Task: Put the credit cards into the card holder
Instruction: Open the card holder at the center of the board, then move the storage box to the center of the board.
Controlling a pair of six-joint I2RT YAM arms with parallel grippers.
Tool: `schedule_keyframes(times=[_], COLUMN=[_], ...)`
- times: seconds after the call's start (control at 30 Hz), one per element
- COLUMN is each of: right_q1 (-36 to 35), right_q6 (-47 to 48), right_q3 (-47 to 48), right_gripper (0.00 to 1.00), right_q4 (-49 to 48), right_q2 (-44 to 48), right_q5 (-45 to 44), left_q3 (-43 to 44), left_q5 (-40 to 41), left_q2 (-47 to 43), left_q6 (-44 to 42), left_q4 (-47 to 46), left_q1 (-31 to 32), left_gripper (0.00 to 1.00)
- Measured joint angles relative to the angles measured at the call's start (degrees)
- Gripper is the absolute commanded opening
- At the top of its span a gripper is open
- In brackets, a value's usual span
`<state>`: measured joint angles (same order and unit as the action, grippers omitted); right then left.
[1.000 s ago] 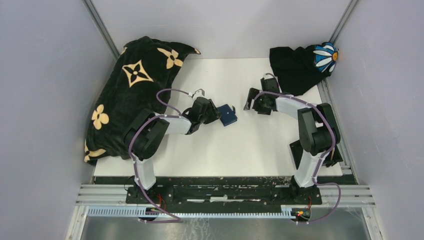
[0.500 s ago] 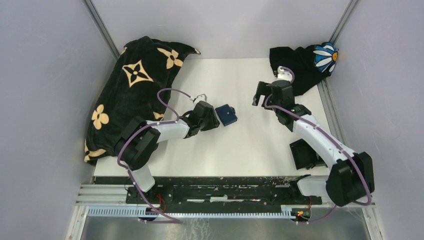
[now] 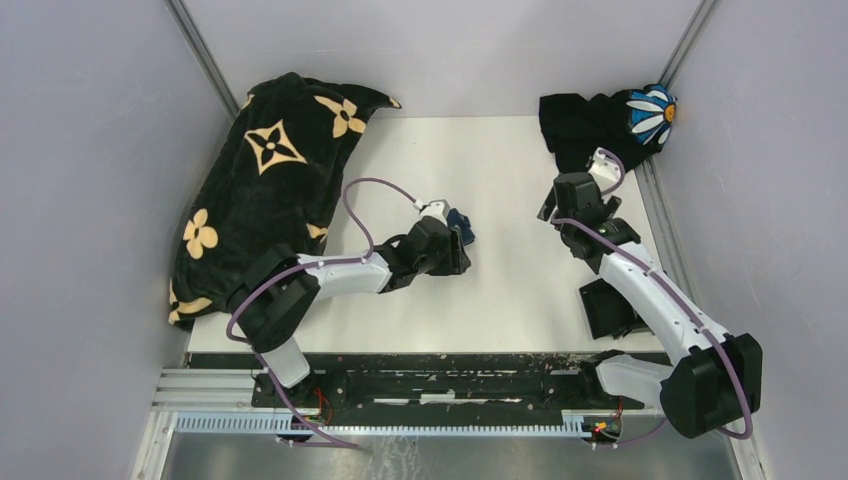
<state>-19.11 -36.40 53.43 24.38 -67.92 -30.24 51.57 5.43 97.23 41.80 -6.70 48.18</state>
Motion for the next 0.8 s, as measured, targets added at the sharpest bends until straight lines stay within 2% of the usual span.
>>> schedule_keyframes(times=[0.1,0.27,0.57,0.8], right_q1=[0.07,0.11,0.76,7.02], right_q6=[-3.69,-16.59,-37.64,-44.06], right_q3=[0.37,-1.25,-1.29,-3.76], right_gripper=[0.79,0.66,0.66,0.67], right_q4=[6.58,18.71,33.73,34.36], right_q2=[0.85,5.79,7.65,5.42], right_q5=[-4.70,-11.04,-17.27,-16.17], left_q3=[0.00,0.00,-2.27,-3.17], left_q5=[-0.26,-1.84,-3.50,-4.37], left_q2=[0.00,0.46,0.55,-0.66], left_q6=[-0.02,-0.02,-0.02,-0.04], left_q4=[-0.98,-2.82,-5.29,-5.44], left_q1=[2.82,6.43,7.85,8.22], left_gripper=[0.60,0.59,0.59,0.60])
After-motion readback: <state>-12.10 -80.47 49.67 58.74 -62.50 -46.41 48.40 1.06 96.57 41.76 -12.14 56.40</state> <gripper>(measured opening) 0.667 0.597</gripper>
